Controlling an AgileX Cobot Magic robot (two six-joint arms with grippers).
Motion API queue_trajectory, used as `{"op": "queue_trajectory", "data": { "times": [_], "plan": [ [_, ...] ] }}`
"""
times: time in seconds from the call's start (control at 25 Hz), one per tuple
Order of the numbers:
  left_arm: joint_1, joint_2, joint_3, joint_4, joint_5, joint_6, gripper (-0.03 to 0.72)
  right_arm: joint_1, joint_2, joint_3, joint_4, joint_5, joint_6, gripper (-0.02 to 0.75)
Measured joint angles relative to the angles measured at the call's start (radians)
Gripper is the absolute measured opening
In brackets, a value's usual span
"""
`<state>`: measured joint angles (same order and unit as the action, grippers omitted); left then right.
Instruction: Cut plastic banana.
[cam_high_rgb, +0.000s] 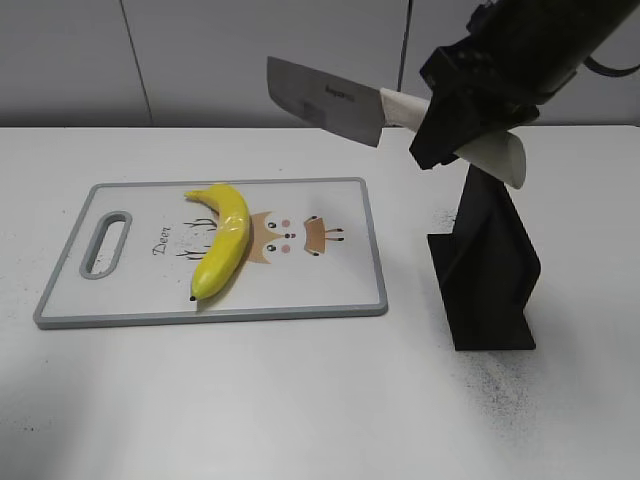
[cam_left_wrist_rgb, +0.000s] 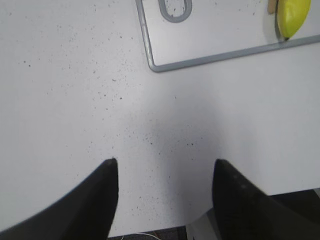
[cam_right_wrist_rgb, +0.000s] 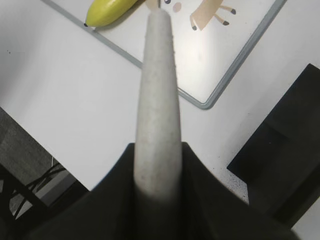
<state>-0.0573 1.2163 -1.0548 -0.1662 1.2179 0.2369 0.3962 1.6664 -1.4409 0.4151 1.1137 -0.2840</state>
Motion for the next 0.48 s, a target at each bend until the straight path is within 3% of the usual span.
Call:
{"op": "queue_trajectory", "data": {
  "times": [0.48],
  "plan": [
    [0.000,-0.380,0.322,0.052,-0.028,0.000,0.553,0.000,-0.239,0.277,-0.077,-0.234,0.140,0.159]
  ]
}}
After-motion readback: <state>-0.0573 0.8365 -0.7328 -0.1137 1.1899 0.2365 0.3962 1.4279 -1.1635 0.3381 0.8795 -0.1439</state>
